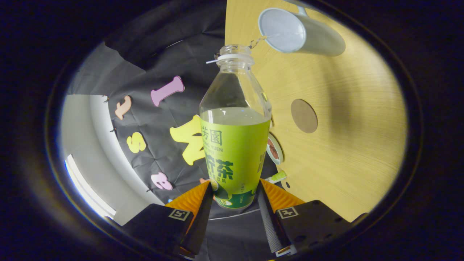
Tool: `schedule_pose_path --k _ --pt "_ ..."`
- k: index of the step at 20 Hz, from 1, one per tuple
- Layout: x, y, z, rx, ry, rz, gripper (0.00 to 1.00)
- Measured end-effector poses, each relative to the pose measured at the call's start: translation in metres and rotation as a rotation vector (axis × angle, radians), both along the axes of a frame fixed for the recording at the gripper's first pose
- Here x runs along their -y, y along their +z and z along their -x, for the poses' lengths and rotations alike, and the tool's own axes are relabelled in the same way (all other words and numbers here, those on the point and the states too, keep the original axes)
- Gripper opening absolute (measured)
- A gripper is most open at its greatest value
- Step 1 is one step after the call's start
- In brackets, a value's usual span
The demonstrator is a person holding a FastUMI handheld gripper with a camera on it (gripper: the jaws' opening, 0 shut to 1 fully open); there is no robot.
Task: Take the bottle from table, then pour the juice into the cup, finally place the bottle on the coaster
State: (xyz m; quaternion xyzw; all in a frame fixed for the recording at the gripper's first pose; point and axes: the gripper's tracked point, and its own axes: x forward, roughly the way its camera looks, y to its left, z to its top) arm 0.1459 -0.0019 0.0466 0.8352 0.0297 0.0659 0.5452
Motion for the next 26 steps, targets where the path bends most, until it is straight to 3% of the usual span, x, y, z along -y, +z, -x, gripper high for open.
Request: schedule_pose_path --k 26 --pt "0.019 0.023 0.007 0.100 -0.042 -0.144 0.72"
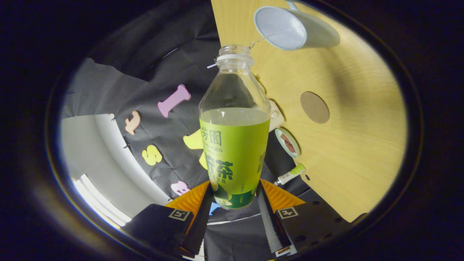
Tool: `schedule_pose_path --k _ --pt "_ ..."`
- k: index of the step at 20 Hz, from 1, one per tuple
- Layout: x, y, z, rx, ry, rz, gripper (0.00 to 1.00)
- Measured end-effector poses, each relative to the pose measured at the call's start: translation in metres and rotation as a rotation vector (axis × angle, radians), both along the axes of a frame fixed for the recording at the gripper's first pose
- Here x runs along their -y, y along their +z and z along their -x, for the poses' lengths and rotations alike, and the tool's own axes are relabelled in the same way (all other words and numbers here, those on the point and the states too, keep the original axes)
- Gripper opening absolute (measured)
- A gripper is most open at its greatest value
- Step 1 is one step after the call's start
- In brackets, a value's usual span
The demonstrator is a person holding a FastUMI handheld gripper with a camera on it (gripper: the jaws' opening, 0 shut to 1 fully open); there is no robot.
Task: Take the bottle from table, then pour the juice into the cup, finally place the bottle on the coaster
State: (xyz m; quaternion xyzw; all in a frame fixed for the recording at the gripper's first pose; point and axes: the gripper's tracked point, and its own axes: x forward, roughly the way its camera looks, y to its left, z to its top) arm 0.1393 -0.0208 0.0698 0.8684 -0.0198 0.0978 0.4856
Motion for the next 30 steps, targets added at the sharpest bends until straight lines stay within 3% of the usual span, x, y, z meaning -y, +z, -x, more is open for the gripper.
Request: schedule_pose_path --k 19,30 --pt "0.0060 0.0085 -0.0001 0.018 -0.023 -0.042 0.72" --pt "0.0055 0.0048 0.0018 -0.016 -0.033 0.088 0.72"
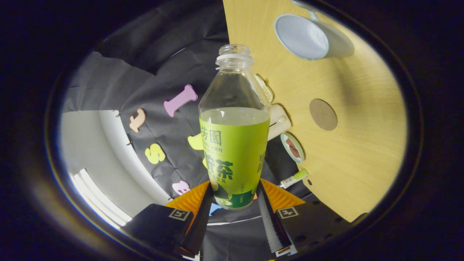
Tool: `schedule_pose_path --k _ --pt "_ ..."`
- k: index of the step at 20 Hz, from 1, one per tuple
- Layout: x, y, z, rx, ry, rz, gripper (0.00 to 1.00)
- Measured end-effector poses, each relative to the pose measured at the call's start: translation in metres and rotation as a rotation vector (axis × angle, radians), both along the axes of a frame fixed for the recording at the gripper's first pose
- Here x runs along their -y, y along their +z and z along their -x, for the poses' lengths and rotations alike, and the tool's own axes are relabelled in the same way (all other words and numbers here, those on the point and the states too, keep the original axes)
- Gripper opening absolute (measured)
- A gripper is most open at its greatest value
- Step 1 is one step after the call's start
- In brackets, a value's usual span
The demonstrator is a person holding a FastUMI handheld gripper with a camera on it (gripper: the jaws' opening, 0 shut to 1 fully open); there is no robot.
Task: Take the bottle from table, then pour the juice into the cup, finally place the bottle on the coaster
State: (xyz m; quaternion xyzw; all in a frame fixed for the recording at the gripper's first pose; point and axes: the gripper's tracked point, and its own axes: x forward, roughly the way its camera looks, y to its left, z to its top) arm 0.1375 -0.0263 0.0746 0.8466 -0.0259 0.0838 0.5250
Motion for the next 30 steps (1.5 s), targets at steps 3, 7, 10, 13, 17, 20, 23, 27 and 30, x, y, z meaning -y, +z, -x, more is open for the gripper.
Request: schedule_pose_path --k 3,7,10,13,17,20,23,27,30 --pt "-0.003 -0.005 0.000 -0.046 0.008 0.087 0.72" --pt "-0.016 -0.033 0.005 -0.159 0.033 0.273 0.72" --pt "-0.021 -0.047 0.009 -0.224 0.033 0.447 0.73" --pt "-0.029 -0.067 0.010 -0.292 0.051 0.638 0.73" --pt "-0.030 -0.093 0.017 -0.378 0.043 0.864 0.73" --pt "-0.025 -0.114 0.021 -0.448 0.028 1.055 0.73" --pt "-0.020 -0.136 0.023 -0.529 0.034 1.259 0.73" --pt "-0.012 -0.141 0.029 -0.553 0.010 1.480 0.74" --pt "-0.011 -0.134 0.035 -0.546 -0.029 1.683 0.74"
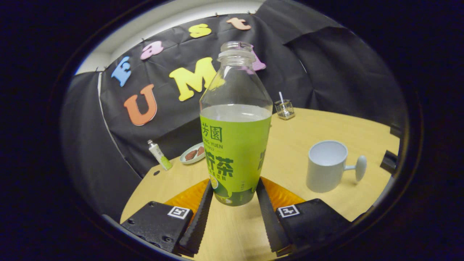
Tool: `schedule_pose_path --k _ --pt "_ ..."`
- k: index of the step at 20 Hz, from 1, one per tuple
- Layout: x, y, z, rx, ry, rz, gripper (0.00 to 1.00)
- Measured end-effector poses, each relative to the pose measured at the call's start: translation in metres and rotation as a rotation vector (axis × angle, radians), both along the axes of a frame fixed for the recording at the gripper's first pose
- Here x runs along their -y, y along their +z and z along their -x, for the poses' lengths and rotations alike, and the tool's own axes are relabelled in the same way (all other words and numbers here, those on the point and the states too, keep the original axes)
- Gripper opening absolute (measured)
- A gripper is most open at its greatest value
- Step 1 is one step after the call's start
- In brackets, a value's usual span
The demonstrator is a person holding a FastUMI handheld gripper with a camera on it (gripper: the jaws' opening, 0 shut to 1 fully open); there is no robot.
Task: Take the bottle from table, then pour the juice into the cup, finally place the bottle on the coaster
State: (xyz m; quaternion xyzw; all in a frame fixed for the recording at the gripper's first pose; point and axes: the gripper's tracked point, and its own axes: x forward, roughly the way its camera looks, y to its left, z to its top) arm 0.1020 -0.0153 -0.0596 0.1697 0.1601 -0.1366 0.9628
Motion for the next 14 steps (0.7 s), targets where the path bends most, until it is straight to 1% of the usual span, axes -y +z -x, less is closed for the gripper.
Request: schedule_pose_path --k 2,3,6,8,10,12,14 --pt "0.002 0.002 0.000 -0.018 0.000 0.114 0.74" --pt "0.002 0.004 -0.003 -0.019 -0.001 0.150 0.74" --pt "0.003 0.007 -0.017 -0.022 0.000 0.200 0.74" --pt "0.008 0.010 -0.030 -0.032 -0.015 0.248 0.74" --pt "0.010 0.012 -0.045 -0.042 -0.012 0.289 0.74" --pt "0.012 0.009 -0.067 -0.063 0.005 0.319 0.75" --pt "0.010 0.004 -0.085 -0.079 0.033 0.313 0.75"
